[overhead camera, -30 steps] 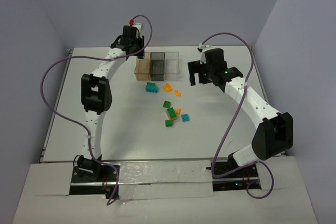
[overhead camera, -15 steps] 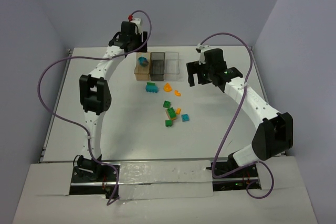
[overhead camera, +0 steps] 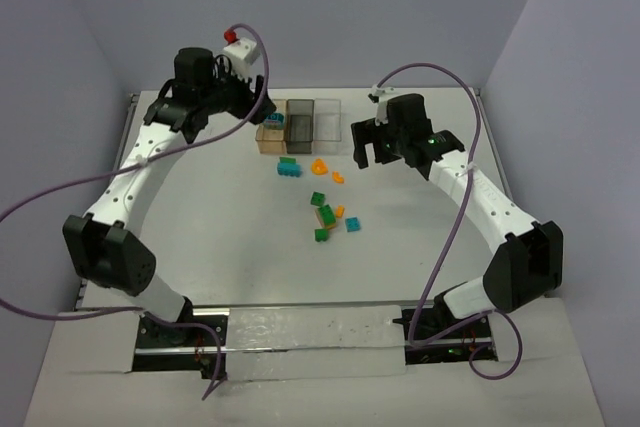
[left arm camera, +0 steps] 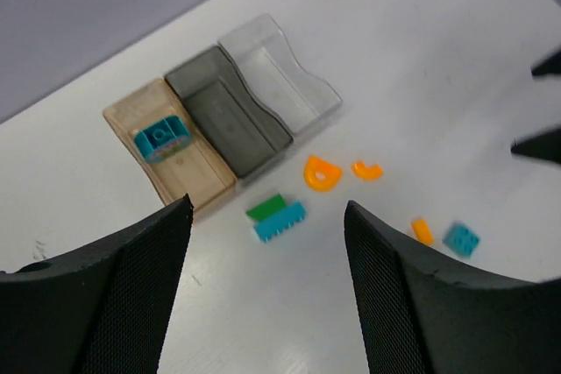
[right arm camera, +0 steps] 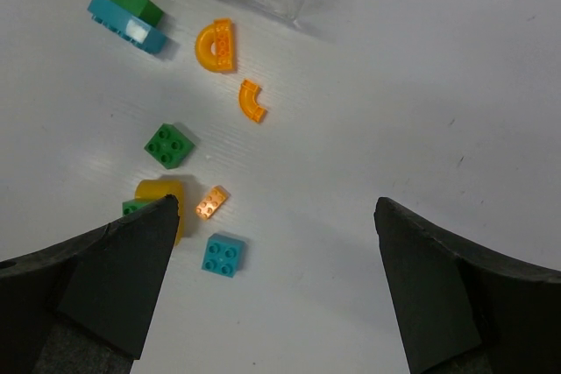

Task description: Sort the legos into containers by color

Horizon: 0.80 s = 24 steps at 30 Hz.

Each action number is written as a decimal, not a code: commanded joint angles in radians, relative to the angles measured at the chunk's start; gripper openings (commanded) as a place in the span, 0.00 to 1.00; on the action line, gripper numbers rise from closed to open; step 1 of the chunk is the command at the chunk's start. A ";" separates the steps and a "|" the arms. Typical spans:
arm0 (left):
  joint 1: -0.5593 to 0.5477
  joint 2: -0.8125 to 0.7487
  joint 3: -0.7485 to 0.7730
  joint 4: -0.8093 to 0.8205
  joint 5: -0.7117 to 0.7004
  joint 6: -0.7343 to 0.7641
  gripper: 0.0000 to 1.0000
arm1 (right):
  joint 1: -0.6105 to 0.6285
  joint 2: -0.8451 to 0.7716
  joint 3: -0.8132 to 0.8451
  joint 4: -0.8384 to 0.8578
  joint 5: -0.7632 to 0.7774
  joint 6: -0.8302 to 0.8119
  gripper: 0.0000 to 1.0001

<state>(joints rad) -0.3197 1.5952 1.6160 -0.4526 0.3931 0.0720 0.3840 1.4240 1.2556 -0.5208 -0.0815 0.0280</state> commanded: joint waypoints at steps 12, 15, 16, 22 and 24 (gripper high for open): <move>0.001 0.304 0.187 -0.620 0.416 0.927 0.73 | -0.017 -0.027 0.025 -0.030 -0.046 -0.007 1.00; -0.009 0.359 0.240 -0.621 0.385 1.030 0.73 | -0.024 -0.029 0.026 -0.037 -0.047 -0.011 1.00; -0.013 0.374 0.251 -0.618 0.377 1.049 0.73 | -0.025 -0.031 0.025 -0.039 -0.049 -0.012 1.00; -0.041 0.467 0.309 -0.679 0.315 1.195 0.72 | -0.039 -0.029 0.031 -0.052 -0.061 -0.016 1.00; -0.050 0.499 0.322 -0.698 0.311 1.227 0.72 | -0.041 -0.026 0.031 -0.051 -0.064 -0.016 1.00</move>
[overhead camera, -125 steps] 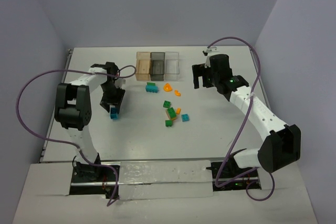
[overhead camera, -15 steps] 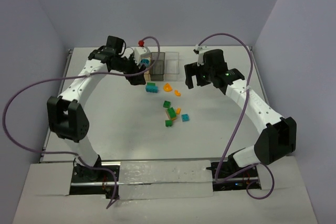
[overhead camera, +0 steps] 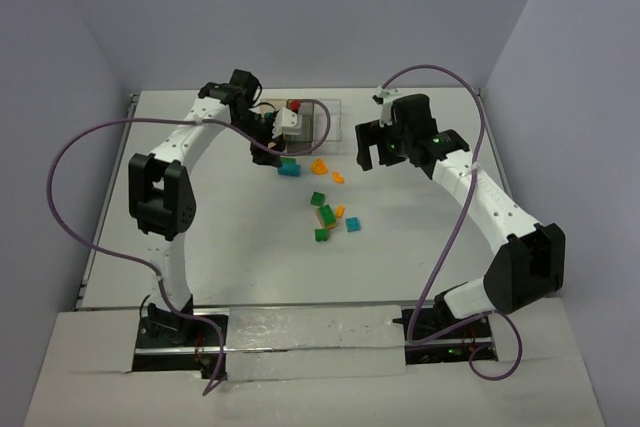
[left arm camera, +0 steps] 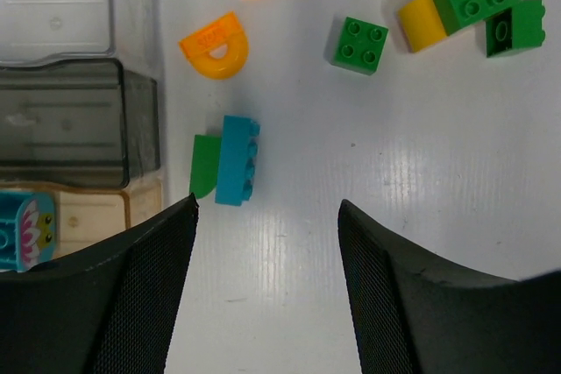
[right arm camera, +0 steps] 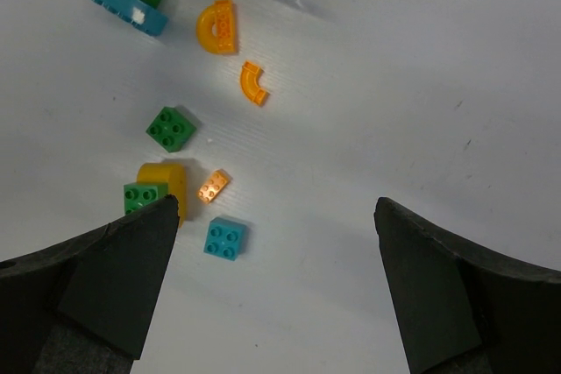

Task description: Sort the legos into containers by color

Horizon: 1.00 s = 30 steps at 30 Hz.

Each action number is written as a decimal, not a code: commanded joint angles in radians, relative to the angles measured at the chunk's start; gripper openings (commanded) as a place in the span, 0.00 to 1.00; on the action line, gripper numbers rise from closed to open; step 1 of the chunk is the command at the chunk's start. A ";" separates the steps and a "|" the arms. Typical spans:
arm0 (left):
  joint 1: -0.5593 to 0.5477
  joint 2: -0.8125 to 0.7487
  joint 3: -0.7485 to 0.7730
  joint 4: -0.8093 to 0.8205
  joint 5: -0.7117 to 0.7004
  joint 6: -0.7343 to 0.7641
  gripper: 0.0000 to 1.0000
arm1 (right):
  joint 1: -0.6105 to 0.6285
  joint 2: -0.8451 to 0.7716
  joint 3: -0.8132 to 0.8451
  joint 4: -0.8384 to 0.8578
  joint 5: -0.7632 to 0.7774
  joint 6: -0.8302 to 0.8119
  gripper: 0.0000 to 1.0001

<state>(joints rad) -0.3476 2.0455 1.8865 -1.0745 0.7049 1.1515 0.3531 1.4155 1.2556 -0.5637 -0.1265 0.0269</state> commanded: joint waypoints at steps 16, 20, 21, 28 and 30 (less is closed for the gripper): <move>-0.054 0.164 0.062 0.068 -0.101 0.108 0.81 | -0.014 0.010 0.048 -0.024 -0.064 -0.016 1.00; -0.054 0.174 0.059 0.098 -0.122 0.110 0.87 | -0.014 0.013 0.048 -0.025 -0.069 -0.016 1.00; -0.054 0.176 0.057 0.105 -0.124 0.111 0.87 | -0.014 0.014 0.048 -0.025 -0.072 -0.016 1.00; -0.059 0.194 0.051 0.135 -0.133 0.096 0.87 | -0.013 0.025 0.053 -0.028 -0.081 -0.015 1.00; -0.059 0.195 0.046 0.142 -0.137 0.098 0.87 | -0.013 0.028 0.053 -0.028 -0.084 -0.015 1.00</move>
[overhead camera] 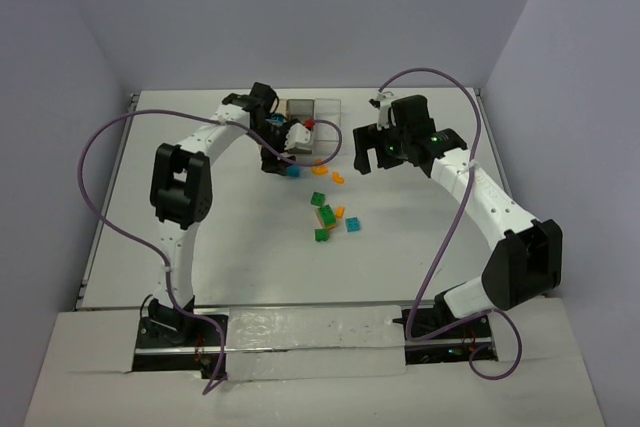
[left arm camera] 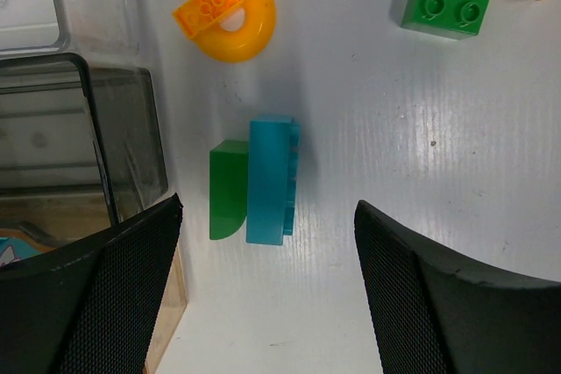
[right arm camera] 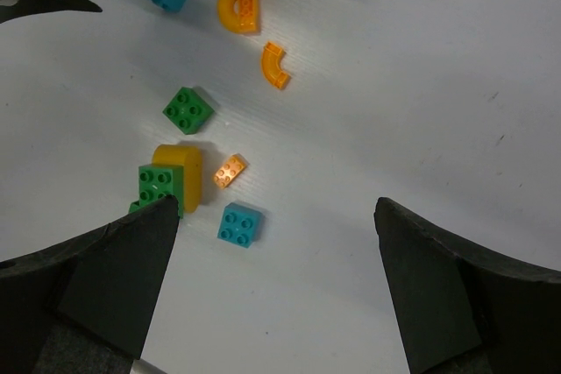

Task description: Sort the legos into containers by color

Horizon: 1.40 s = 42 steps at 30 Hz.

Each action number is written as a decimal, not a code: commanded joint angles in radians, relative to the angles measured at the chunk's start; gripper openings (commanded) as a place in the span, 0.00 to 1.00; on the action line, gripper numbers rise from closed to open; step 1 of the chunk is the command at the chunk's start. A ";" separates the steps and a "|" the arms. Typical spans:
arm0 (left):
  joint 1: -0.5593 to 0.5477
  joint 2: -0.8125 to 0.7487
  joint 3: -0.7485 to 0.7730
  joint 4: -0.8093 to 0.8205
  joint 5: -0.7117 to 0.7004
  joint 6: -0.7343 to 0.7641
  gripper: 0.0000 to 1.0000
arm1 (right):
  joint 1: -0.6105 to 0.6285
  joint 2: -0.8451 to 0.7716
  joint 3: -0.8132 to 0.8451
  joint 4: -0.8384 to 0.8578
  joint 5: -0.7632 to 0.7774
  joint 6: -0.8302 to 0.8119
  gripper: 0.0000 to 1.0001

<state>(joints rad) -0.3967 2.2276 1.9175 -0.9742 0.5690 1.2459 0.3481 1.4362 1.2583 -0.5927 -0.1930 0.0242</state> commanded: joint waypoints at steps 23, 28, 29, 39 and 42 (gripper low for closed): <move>-0.047 0.041 -0.037 0.063 -0.073 -0.036 0.78 | -0.009 0.001 0.067 -0.007 -0.028 -0.012 1.00; -0.048 -0.017 -0.109 0.078 -0.080 -0.064 0.68 | -0.016 -0.036 0.048 0.003 -0.027 -0.005 1.00; -0.048 -0.027 -0.119 0.076 -0.081 -0.072 0.65 | -0.020 -0.049 0.042 0.010 -0.030 -0.001 1.00; -0.055 -0.253 -0.235 0.152 -0.018 -0.236 0.27 | -0.177 -0.148 0.013 0.034 -0.151 0.115 1.00; -0.070 -0.388 -0.297 0.240 -0.025 -0.371 0.10 | -0.181 -0.156 0.010 0.027 -0.174 0.151 1.00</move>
<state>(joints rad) -0.4422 2.0530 1.6631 -0.8647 0.4903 1.0431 0.1709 1.3092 1.2594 -0.5804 -0.2981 0.1095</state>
